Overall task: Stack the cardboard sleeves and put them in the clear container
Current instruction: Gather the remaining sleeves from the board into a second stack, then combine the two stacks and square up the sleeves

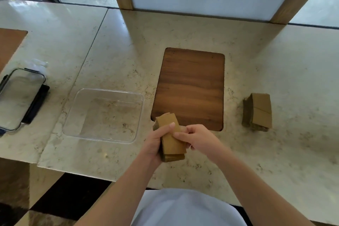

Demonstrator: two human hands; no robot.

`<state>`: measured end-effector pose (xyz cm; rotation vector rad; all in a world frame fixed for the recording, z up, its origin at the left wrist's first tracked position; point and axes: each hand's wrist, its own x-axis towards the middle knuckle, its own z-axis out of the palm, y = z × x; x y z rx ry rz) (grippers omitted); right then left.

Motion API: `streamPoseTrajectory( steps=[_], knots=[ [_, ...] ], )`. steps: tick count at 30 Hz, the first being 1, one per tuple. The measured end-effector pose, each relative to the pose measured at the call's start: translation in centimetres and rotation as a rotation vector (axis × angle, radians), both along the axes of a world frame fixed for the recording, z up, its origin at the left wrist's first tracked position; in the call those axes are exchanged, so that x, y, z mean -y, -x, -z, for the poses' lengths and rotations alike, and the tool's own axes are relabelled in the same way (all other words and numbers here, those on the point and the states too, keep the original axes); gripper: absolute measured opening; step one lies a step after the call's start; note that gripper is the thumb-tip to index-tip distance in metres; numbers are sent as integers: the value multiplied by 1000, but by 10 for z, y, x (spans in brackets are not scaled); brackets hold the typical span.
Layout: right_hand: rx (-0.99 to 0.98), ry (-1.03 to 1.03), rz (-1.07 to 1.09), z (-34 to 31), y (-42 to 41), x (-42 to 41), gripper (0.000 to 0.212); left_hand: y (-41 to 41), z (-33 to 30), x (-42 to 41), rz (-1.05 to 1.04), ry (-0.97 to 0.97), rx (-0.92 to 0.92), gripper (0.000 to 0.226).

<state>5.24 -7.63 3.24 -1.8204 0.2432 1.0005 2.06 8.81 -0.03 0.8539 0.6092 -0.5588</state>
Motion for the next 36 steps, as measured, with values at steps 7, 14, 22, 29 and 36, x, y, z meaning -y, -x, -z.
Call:
streamPoseTrajectory(
  steps=[7, 14, 22, 29, 36],
  knots=[
    [-103, -244, 117, -9, 27, 22, 69, 4, -19, 18, 76, -64, 162, 74],
    [0, -330, 110, -15, 45, 38, 47, 10, -35, 33, 215, -249, 125, 76],
    [76, -160, 253, -2, 51, 22, 40, 16, -33, 57, 118, -392, -63, 38],
    [152, -163, 338, 2, 53, 40, 28, 11, -44, 84, 260, -436, -146, 38],
    [297, -30, 696, -27, 24, 119, 30, -51, -58, 181, 433, -559, 29, 33]
  ],
)
